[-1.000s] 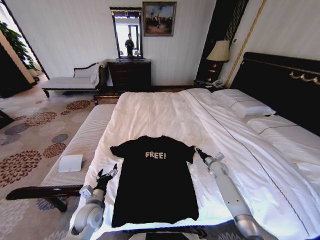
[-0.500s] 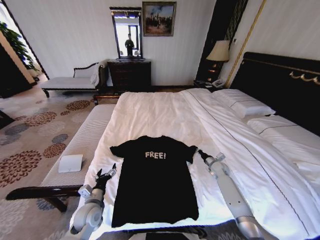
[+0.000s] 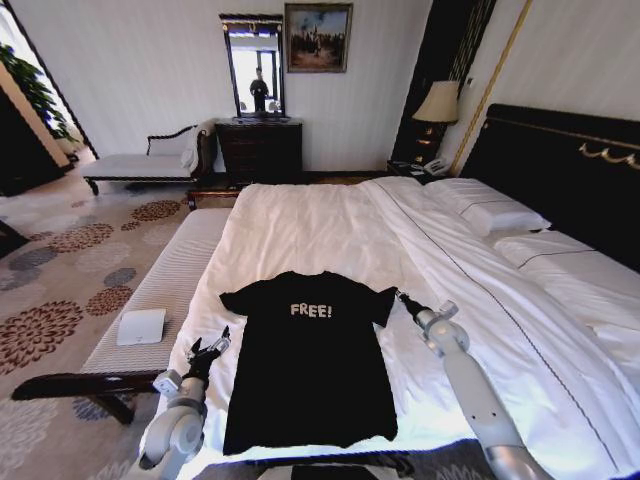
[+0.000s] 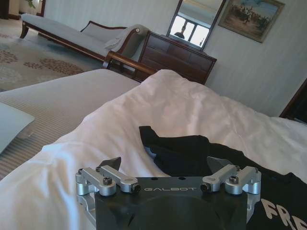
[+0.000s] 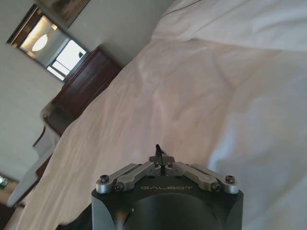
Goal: Fold the clothes on the bed.
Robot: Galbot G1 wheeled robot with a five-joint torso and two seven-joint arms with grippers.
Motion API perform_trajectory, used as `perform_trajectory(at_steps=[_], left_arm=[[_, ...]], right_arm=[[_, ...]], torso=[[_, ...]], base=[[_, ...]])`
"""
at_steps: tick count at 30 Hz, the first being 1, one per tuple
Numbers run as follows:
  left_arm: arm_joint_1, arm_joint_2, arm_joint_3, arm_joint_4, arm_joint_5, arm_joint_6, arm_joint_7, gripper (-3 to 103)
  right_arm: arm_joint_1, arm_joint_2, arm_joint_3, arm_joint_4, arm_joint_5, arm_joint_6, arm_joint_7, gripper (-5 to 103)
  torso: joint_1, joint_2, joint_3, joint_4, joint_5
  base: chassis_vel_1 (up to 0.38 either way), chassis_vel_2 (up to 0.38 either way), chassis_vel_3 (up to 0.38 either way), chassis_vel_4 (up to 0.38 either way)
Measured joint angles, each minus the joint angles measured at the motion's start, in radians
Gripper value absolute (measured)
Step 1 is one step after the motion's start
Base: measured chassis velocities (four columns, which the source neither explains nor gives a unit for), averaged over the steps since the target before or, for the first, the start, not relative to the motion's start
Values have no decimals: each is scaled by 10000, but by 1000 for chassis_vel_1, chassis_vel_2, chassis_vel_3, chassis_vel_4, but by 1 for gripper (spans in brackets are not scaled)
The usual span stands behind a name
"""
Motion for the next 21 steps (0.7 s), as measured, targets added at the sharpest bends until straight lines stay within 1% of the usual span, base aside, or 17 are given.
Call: perform_trajectory(at_steps=[4, 8, 10, 11, 14, 17, 21], left_arm=[[68, -16, -33, -68, -37, 0, -43, 100], [122, -14, -89, -133, -42, 0, -45, 100], [214, -4, -193, -221, 5, 0, -33, 100], [214, -4, -193, -221, 5, 0, -33, 100], [344, 0, -330, -326, 15, -2, -4, 100], [383, 1, -382, -339, 16, -18, 9, 100], [458, 3, -485, -382, 29, -51, 28, 100]], right_arm=[[-18, 199, -357, 616, -80, -374, 404, 0], [85, 277, -647, 785, -187, -462, 512, 0], [316, 439, -1155, 854, -451, -521, 586, 0], [316, 439, -1155, 854, -451, -521, 586, 0], [602, 642, -1801, 731, -683, -523, 681, 0], [722, 770, -2109, 616, -801, -523, 727, 0], [987, 1125, -2637, 219, -1191, -515, 782, 0]], torso=[[0, 0, 0, 1, 0], [0, 0, 0, 2, -1], [0, 0, 1, 1, 1], [0, 0, 1, 1, 1], [0, 0, 1, 3, -1], [0, 0, 1, 3, -1], [0, 0, 2, 2, 1]], base=[[0, 0, 0, 0], [0, 0, 0, 0], [0, 0, 0, 0], [0, 0, 0, 0], [0, 0, 0, 0], [0, 0, 0, 0], [0, 0, 0, 0]])
